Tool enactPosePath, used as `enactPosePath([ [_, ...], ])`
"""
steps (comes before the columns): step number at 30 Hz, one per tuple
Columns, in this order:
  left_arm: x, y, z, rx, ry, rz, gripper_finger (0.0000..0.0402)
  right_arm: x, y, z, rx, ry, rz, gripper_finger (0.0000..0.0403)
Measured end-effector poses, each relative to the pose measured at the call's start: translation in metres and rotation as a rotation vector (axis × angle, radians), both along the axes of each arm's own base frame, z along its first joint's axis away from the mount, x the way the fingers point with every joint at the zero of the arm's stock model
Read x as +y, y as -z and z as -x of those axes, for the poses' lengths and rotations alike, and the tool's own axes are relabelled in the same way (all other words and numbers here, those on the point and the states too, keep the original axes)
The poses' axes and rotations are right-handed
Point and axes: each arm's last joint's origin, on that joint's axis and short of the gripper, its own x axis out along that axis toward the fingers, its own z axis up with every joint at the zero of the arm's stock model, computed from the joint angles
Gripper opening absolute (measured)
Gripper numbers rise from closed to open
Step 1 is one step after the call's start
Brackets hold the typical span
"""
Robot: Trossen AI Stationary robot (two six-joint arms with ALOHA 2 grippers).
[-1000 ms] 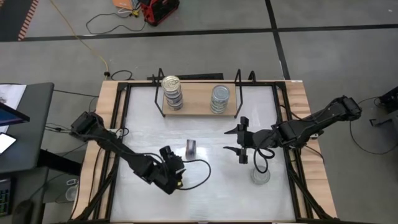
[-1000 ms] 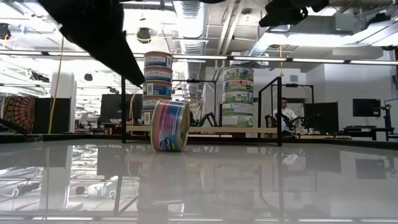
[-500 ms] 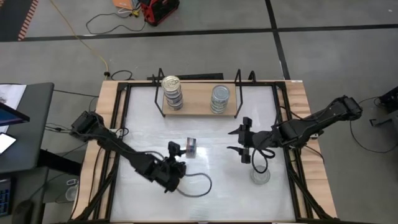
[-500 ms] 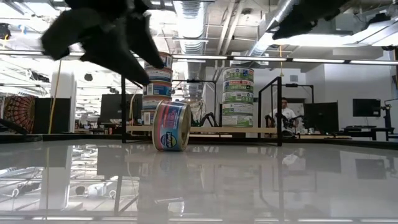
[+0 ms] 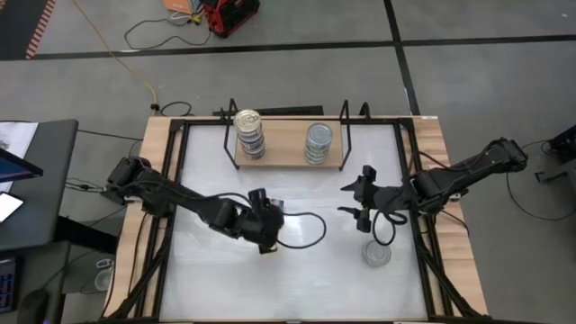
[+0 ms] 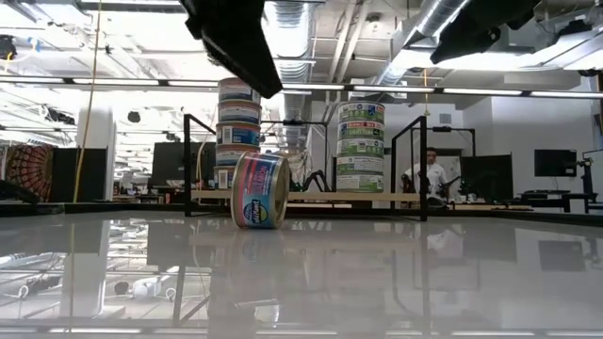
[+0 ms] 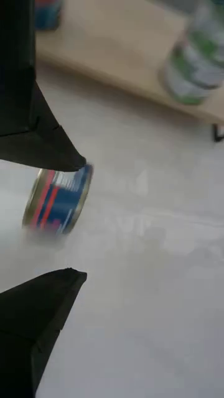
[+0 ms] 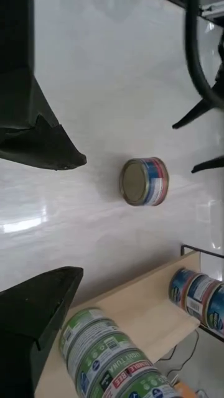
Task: Stack canned seafood by type on shelf
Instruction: Stack the blue pink tuna can on top of the blue pink tuna can on the shelf
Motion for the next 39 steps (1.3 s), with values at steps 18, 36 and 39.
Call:
enactPosePath([
  [18,-0.029,0.061,-0.015,-0.276,-0.456,-0.121,0.0258,-0.001,-0.001,-0.003,-0.020,0.007,0.005,0.0292],
  [36,-0.022,0.090,-0.013,-0.461,-0.706,0.045,0.0338,-0.001,-0.001,-0.003,-0.013,-0.019,0.032,0.0292],
  [39,-0.021,0.100,-0.011,-0.482,-0.712,0.083,0.0350,0.000,-0.002,-0.003,-0.022,-0.022,0.033,0.0292],
])
